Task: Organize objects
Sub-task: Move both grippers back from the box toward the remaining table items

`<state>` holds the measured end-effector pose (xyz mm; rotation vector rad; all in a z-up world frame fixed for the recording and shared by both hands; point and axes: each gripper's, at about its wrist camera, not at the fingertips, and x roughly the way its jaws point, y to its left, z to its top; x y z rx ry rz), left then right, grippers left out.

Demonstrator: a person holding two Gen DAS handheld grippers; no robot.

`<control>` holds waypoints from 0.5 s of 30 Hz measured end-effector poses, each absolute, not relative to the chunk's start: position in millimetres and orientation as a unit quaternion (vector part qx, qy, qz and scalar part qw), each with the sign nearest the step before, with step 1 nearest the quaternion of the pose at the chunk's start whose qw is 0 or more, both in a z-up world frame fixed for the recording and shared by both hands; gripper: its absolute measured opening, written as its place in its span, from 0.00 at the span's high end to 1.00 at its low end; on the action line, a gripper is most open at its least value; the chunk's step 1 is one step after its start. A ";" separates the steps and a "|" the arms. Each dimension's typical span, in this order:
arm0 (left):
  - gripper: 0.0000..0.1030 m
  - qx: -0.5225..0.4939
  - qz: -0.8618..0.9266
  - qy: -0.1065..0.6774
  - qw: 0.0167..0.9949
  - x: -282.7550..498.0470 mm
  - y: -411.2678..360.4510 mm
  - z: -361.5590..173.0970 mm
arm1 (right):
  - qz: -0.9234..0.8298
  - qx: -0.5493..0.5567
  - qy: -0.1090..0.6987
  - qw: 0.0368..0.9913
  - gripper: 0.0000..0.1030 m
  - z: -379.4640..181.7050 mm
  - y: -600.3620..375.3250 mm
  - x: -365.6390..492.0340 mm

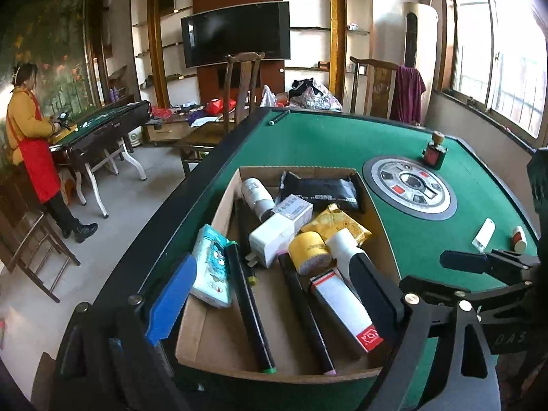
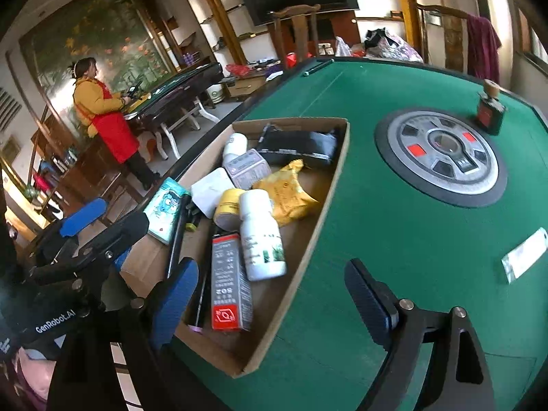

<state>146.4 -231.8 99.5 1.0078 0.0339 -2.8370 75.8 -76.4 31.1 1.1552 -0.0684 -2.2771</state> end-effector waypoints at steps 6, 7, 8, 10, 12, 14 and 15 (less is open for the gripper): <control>0.12 0.341 -0.937 0.002 0.071 147.9 -221.2 100.6 | -0.859 0.423 -0.029 0.286 0.10 35.9 -65.0 81.1; 0.12 0.341 -0.937 0.000 0.072 148.6 -220.3 100.9 | -0.860 0.422 -0.030 0.286 0.10 36.4 -63.3 82.3; 0.12 0.341 -0.937 -0.001 0.073 149.2 -219.5 101.3 | -0.860 0.422 -0.031 0.286 0.10 36.6 -62.7 82.5; 0.12 0.342 -0.937 -0.004 0.075 150.1 -217.5 101.6 | -0.859 0.423 -0.034 0.285 0.09 36.6 -60.4 83.5; 0.12 0.344 -0.936 -0.006 0.077 151.9 -216.8 102.1 | -0.859 0.424 -0.035 0.285 0.09 35.3 -58.8 84.3; 0.12 0.345 -0.935 -0.008 0.078 152.6 -215.0 102.3 | -0.859 0.424 -0.035 0.285 0.09 35.0 -57.4 85.0; 0.12 0.345 -0.935 -0.009 0.079 152.5 -214.3 102.1 | -0.859 0.424 -0.035 0.286 0.09 35.1 -56.8 85.6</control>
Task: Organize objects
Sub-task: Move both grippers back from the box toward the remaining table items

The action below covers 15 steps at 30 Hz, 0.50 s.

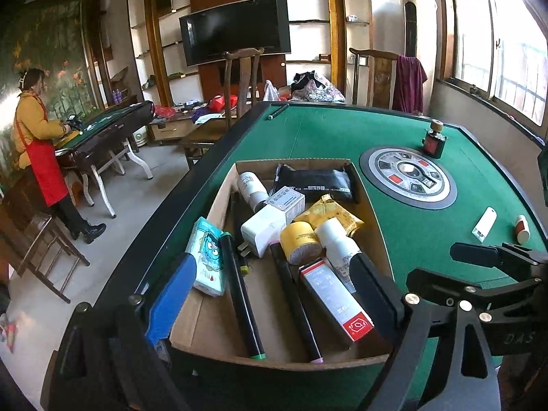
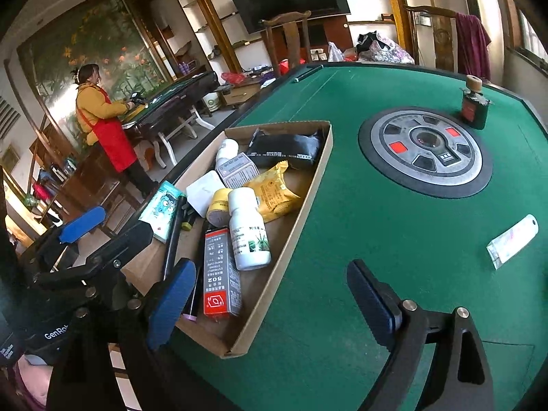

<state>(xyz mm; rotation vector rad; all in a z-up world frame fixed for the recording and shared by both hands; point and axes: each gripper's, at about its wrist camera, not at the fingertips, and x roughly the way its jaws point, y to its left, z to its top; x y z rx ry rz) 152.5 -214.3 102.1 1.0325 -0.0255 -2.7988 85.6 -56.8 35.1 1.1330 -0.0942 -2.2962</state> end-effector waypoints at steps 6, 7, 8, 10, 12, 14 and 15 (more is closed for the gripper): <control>0.12 0.351 -0.933 -0.015 0.078 151.5 -209.4 100.6 | -0.859 0.424 -0.041 0.284 0.09 34.0 -52.4 84.7; 0.12 0.352 -0.933 -0.016 0.077 151.1 -208.3 100.2 | -0.859 0.425 -0.042 0.283 0.09 33.8 -51.2 84.1; 0.12 0.354 -0.932 -0.017 0.077 150.5 -207.3 99.9 | -0.858 0.426 -0.044 0.283 0.09 33.4 -49.9 83.3; 0.12 0.357 -0.931 -0.019 0.076 149.6 -205.2 98.9 | -0.857 0.428 -0.047 0.282 0.09 32.1 -47.7 81.8; 0.12 0.359 -0.930 -0.021 0.076 148.6 -203.5 98.3 | -0.856 0.430 -0.050 0.281 0.09 30.8 -45.5 80.4; 0.12 0.361 -0.929 -0.022 0.075 147.6 -202.3 97.5 | -0.855 0.432 -0.052 0.281 0.09 29.7 -43.7 79.3; 0.12 0.362 -0.929 -0.023 0.075 147.0 -202.1 97.3 | -0.855 0.432 -0.053 0.281 0.09 29.3 -42.9 78.9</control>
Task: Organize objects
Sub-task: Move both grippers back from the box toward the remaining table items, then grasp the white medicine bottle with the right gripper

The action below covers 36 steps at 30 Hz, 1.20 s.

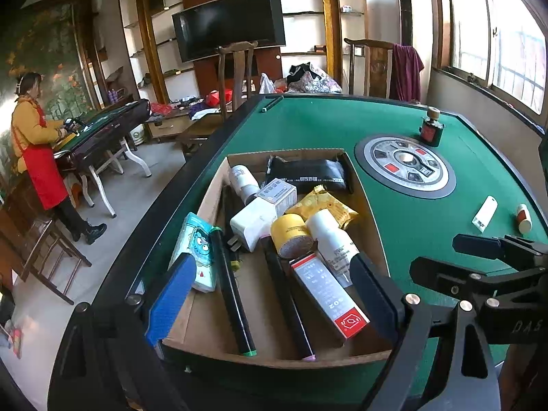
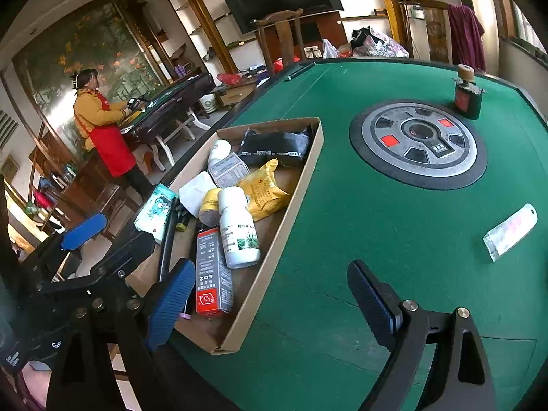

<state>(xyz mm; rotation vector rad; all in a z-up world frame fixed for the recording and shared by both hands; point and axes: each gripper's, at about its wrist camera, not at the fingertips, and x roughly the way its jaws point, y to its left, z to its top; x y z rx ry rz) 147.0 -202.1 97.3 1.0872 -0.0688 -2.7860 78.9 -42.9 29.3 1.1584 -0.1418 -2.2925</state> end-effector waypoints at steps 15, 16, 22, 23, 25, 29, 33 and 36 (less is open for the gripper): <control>0.12 0.383 -0.921 -0.035 0.061 138.8 -190.9 90.9 | -0.856 0.435 -0.068 0.271 0.09 27.7 -24.9 71.2; 0.12 0.385 -0.920 -0.036 0.059 138.0 -189.0 90.4 | -0.858 0.432 -0.071 0.268 0.09 29.2 -20.1 70.2; 0.12 0.395 -0.917 -0.035 0.031 131.8 -176.2 89.5 | -0.882 0.404 -0.096 0.222 0.09 45.2 34.6 62.4; 0.12 0.394 -0.918 -0.034 0.025 131.5 -174.6 90.2 | -0.890 0.395 -0.100 0.205 0.09 49.5 49.3 61.6; 0.12 0.391 -0.920 -0.029 0.009 131.1 -169.3 92.5 | -0.906 0.377 -0.112 0.157 0.09 57.4 90.4 60.3; 0.12 0.390 -0.920 -0.009 -0.023 127.5 -160.0 92.4 | -0.919 0.368 -0.133 0.054 0.07 59.5 175.1 59.7; 0.12 0.396 -0.917 0.010 -0.050 122.6 -147.2 88.5 | -0.912 0.379 -0.156 -0.021 0.07 49.4 240.6 58.5; 0.12 0.400 -0.914 0.013 -0.064 119.8 -136.1 87.7 | -0.907 0.392 -0.152 -0.040 0.07 40.4 255.5 51.4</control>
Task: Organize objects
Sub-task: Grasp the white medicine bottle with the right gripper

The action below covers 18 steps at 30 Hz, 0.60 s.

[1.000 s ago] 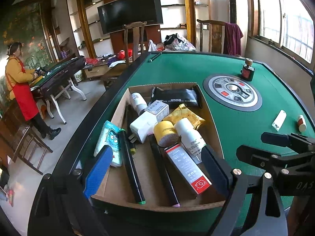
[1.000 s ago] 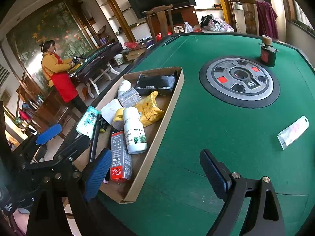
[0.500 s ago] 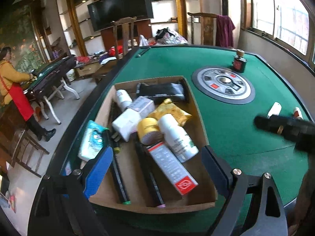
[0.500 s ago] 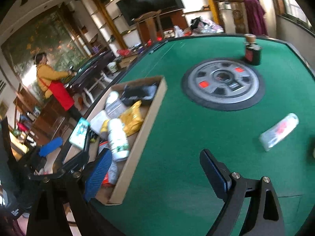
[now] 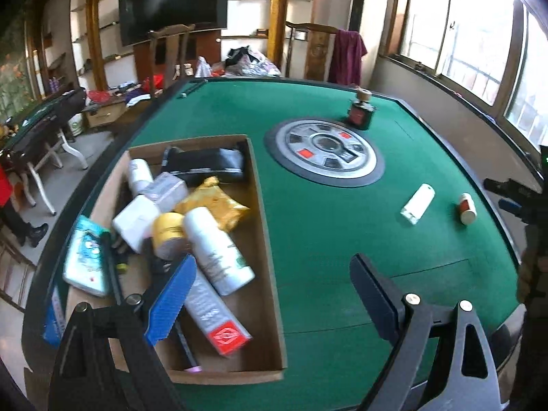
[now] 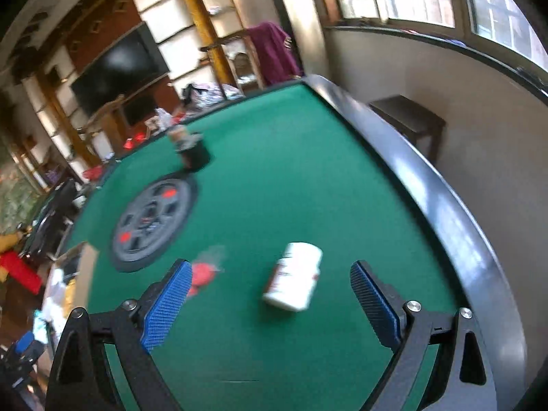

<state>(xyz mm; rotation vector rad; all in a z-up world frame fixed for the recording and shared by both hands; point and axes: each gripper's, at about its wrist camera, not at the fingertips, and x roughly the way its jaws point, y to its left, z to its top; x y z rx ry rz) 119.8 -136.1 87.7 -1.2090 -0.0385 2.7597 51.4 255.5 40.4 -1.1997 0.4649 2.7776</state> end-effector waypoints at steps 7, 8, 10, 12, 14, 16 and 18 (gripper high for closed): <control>0.12 -0.402 0.912 0.021 0.081 118.9 -102.9 89.6 | 0.897 -0.427 0.066 0.094 0.07 8.7 238.4 11.7; 0.12 -0.404 0.911 0.024 0.083 117.7 -98.6 89.6 | 0.896 -0.429 0.056 0.095 0.08 3.6 238.4 9.0; 0.12 -0.408 0.908 0.033 0.091 113.0 -86.3 88.6 | 0.895 -0.435 0.043 0.094 0.10 -3.3 233.2 3.4; 0.12 -0.412 0.905 0.043 0.097 106.6 -74.4 85.9 | 0.894 -0.437 0.034 0.089 0.21 -7.3 229.8 0.6; 0.12 -0.418 0.900 0.049 0.110 97.9 -59.1 80.9 | 0.892 -0.443 0.025 0.088 0.48 -12.7 229.4 -1.1; 0.12 -0.424 0.896 0.053 0.122 90.6 -46.4 76.5 | 0.888 -0.451 0.033 0.082 0.60 -18.2 233.8 -1.3; 0.12 -0.434 0.889 0.052 0.135 81.3 -32.2 70.7 | 0.890 -0.447 0.045 0.079 0.62 -16.9 241.0 1.8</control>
